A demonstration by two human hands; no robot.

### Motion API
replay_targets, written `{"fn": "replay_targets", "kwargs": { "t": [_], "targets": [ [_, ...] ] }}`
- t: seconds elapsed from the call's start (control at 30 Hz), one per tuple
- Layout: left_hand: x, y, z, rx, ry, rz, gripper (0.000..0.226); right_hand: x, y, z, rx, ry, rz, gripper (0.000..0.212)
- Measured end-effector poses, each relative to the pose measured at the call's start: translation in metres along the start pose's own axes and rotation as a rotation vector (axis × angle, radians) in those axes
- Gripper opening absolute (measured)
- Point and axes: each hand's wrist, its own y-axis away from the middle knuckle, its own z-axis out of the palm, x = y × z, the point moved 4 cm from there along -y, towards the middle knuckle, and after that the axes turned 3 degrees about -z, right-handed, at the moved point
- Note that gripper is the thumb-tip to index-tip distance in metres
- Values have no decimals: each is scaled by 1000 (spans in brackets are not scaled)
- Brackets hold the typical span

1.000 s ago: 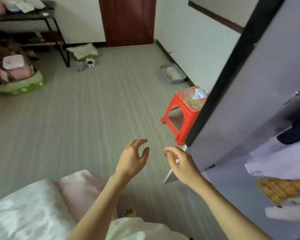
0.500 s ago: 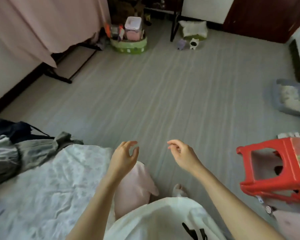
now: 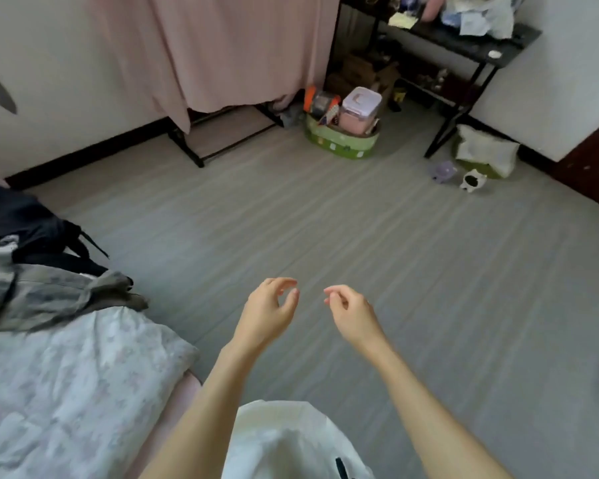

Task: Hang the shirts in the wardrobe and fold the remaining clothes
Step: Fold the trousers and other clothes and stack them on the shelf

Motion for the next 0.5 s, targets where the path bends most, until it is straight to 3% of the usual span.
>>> {"fn": "replay_targets", "kwargs": {
  "t": [0.23, 0.5],
  "targets": [
    [-77, -58, -92, 265, 69, -298, 23, -74, -102, 81, -268, 1, -133, 22],
    [-199, -115, -226, 498, 218, -554, 26, -207, -215, 232, -587, 195, -339, 25]
  ]
}}
